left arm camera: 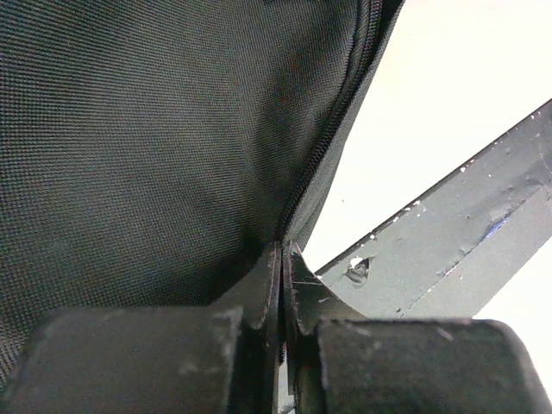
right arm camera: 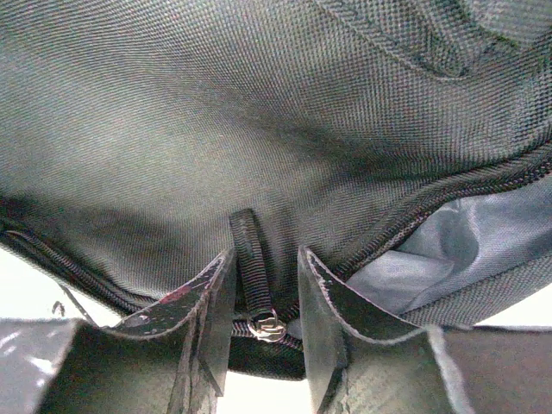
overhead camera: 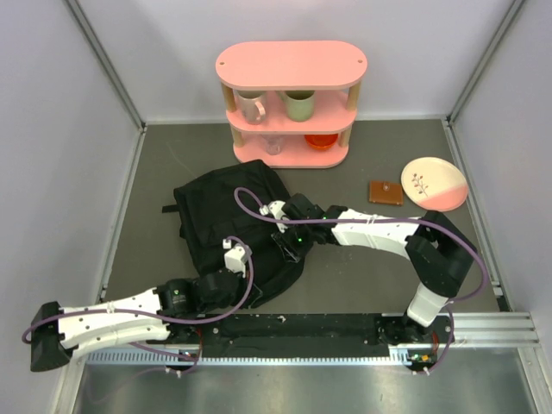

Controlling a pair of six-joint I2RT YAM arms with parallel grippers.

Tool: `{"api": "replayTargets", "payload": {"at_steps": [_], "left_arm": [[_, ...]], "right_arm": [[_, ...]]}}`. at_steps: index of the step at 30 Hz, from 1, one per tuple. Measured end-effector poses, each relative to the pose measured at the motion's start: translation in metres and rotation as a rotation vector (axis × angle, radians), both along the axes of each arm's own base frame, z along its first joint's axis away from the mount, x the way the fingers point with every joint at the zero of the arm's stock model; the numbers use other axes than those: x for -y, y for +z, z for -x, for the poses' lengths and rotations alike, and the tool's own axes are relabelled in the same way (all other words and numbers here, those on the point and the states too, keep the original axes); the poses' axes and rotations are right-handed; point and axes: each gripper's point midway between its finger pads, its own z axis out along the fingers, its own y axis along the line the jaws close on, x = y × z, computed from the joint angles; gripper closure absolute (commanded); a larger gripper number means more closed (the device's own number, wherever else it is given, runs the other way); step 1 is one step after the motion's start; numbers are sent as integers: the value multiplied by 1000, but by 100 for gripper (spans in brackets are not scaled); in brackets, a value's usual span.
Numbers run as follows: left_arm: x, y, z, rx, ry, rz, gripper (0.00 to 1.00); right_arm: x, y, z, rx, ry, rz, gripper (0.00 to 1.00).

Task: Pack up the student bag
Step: Zip the student bag at the center of the board.

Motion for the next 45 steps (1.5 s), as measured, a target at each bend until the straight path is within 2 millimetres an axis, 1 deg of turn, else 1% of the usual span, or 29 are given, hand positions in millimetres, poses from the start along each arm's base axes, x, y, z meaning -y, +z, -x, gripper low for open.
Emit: {"api": "replayTargets", "payload": {"at_steps": [1,3,5,6,8,9,10,12,17,21,23,27,30,32,35,39,42,45], "left_arm": [[0,-1,0,-1,3,-1,99],[0,-1,0,-3,6,0,99],[-1,-1,-1,-2,8,0,99],[-1,-1,-1,-2,9,-1,99],[-1,-1,-1,-2,9,-1,99],[-1,-1,-1,-2,9,-2,99],[-1,-1,-1,-2,9,-2,99],[-1,-1,0,-3,8,-4,100],[-1,-2,0,-3,9,-7,100],[-1,-2,-1,-1,9,-10,100],[-2,-3,-1,3,3,-16,100],[-1,-2,-1,17,-17,-33,100],[3,6,-4,37,-29,-26,100],[7,13,-5,54,-35,-11,100],[9,18,-7,68,-43,-2,100],[9,17,-7,71,-48,-10,100],[10,18,-7,68,-47,-5,100],[14,23,-7,67,-41,26,100]], "right_arm": [[1,-1,0,1,-2,4,61],[1,-3,-1,1,-5,10,56],[2,-4,1,-1,-7,10,57],[2,-6,1,0,-5,11,59],[2,-8,3,9,-2,17,67],[2,-9,3,13,-2,22,73],[2,-10,3,17,-2,27,86],[3,-13,2,25,-6,43,100],[6,-20,-2,36,-40,66,100],[8,-15,-4,53,-92,53,100],[11,-6,-6,69,-131,32,100],[11,26,-12,103,-222,-65,100],[11,48,-21,117,-287,-147,100],[15,54,-26,111,-328,-179,100],[20,54,-28,96,-367,-189,100],[22,51,-31,91,-413,-191,100],[26,51,-38,96,-470,-198,100],[33,53,-49,101,-544,-221,100]]}}
